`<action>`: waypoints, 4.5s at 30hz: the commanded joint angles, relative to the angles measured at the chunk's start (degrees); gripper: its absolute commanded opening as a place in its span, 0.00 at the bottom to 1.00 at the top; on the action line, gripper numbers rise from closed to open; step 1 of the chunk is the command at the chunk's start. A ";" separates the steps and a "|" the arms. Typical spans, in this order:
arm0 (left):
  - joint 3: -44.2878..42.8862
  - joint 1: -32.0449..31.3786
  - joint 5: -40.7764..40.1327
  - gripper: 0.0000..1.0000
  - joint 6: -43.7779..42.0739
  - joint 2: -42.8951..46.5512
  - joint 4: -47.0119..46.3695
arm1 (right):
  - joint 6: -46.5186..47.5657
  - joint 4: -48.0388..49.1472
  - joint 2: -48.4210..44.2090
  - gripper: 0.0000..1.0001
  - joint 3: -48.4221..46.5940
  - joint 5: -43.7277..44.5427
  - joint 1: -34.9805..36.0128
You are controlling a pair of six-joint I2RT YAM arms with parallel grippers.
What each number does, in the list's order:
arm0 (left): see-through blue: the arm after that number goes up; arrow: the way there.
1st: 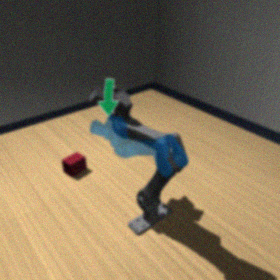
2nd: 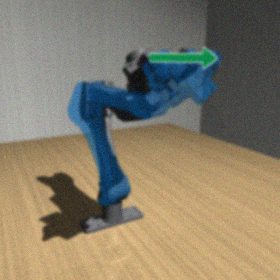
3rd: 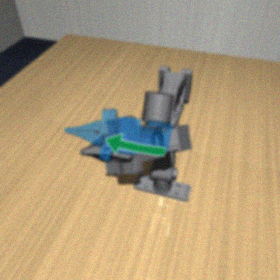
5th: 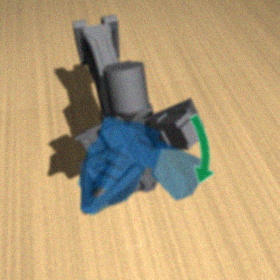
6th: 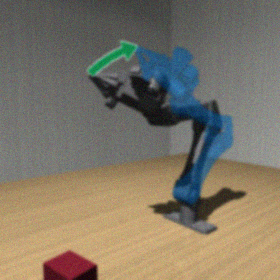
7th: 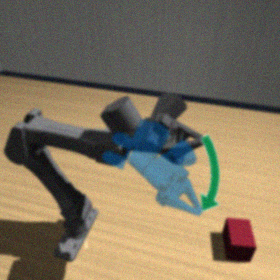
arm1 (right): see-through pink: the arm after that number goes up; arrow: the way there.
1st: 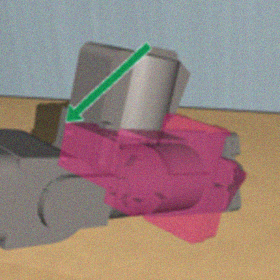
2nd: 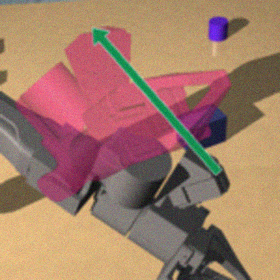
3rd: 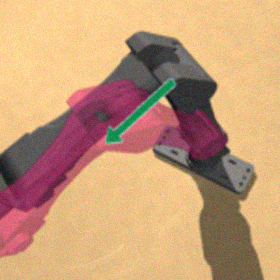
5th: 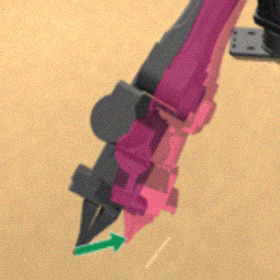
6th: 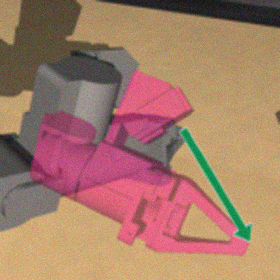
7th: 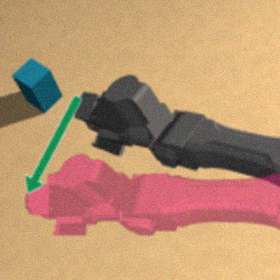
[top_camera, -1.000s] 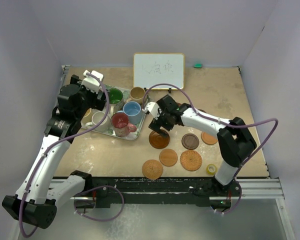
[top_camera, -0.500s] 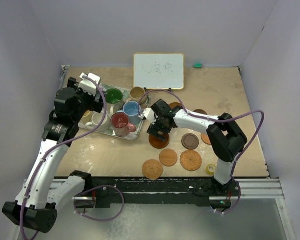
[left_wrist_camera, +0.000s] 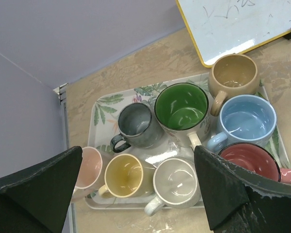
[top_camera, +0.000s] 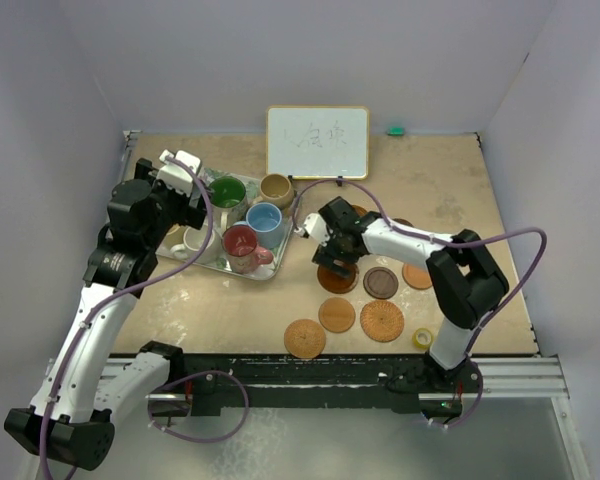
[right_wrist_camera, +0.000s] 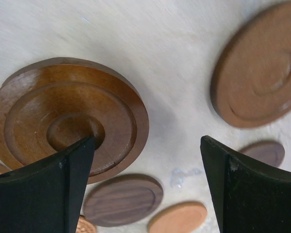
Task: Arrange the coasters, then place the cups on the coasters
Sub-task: Move the cup to the center of the board.
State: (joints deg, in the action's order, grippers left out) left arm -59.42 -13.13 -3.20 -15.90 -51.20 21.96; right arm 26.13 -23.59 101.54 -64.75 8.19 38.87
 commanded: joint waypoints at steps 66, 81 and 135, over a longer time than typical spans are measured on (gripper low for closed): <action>-0.01 1.81 4.56 0.95 -1.50 0.68 -1.01 | 0.76 -12.80 8.58 0.90 -29.88 -4.24 -26.75; -0.10 1.83 4.96 0.95 -1.50 0.74 -0.86 | 1.85 -9.45 7.93 0.93 -20.92 -6.56 -17.56; -0.44 2.05 4.83 0.96 -3.13 2.04 0.20 | 7.08 -10.97 18.54 0.92 -29.11 -3.98 -14.70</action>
State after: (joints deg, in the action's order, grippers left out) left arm -59.22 -11.64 1.28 -18.26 -50.19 22.48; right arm 32.16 -32.71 120.79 -92.05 6.26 23.99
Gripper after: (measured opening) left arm 0.956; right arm 0.921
